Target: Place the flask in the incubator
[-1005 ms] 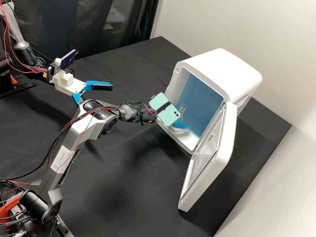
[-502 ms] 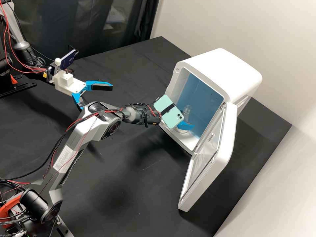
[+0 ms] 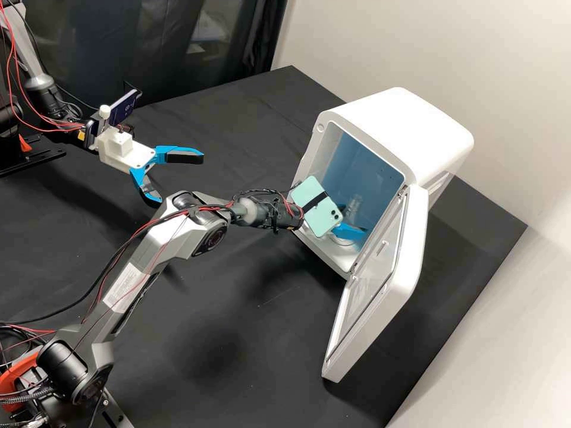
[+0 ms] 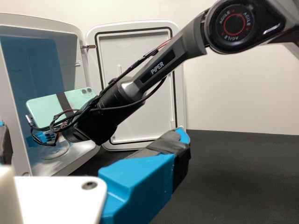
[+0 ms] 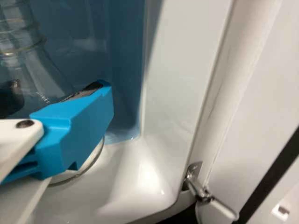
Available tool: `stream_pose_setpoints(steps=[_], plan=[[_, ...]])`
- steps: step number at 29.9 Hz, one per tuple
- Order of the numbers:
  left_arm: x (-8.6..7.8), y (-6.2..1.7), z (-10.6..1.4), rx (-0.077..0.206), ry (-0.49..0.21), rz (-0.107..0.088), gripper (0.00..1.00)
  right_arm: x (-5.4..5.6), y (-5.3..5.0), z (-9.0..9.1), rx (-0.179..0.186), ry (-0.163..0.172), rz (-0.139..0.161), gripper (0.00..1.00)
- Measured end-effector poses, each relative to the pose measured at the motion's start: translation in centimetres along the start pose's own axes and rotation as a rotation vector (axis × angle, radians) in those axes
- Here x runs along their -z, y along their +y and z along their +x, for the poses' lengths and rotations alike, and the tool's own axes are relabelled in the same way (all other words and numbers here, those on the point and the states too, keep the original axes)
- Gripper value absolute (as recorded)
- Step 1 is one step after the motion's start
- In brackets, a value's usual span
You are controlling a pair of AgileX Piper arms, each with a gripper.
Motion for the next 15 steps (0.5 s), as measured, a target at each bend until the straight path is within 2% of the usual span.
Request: stream_pose_setpoints(steps=[11,12,15], plan=[[0.00,0.00,0.00,0.000,0.000,0.000,1.00,0.03,0.01,0.29,-0.010,-0.002,0.003,0.00],[0.00,0.00,0.00,0.000,0.000,0.000,1.00,0.03,0.01,0.29,-0.010,-0.002,0.003,1.00],[0.00,0.00,0.00,0.000,0.000,0.000,1.00,0.03,0.01,0.29,-0.010,-0.002,0.003,1.00]])
